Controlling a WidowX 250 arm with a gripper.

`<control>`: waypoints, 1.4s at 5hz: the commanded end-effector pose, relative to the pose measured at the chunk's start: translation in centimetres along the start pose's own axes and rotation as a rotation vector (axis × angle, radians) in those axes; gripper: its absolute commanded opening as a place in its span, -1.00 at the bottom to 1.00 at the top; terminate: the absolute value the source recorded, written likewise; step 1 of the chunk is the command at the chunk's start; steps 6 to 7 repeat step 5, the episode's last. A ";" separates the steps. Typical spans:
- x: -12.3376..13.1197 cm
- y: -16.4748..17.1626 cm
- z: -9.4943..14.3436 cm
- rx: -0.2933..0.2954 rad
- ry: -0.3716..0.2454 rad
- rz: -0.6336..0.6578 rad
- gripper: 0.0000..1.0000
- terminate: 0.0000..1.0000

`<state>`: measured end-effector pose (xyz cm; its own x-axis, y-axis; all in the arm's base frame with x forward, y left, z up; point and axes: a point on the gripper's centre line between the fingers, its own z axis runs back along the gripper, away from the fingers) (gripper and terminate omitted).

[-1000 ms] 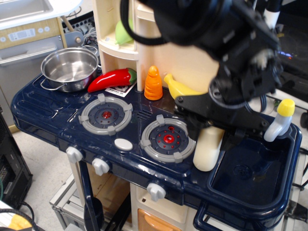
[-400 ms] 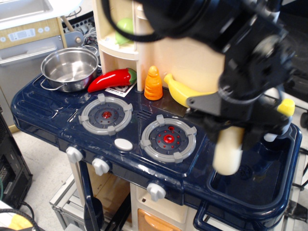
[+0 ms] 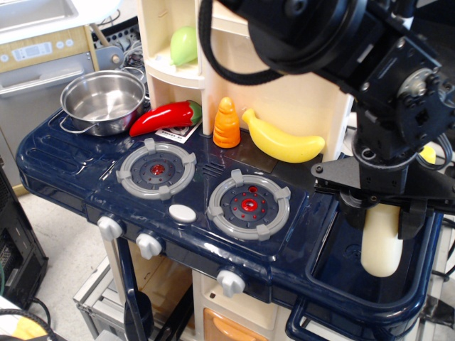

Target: Put detergent in sink

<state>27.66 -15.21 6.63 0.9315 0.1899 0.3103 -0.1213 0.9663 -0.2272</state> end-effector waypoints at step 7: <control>0.7 -0.4 0.1 -0.038 -0.029 -0.028 1.00 1.00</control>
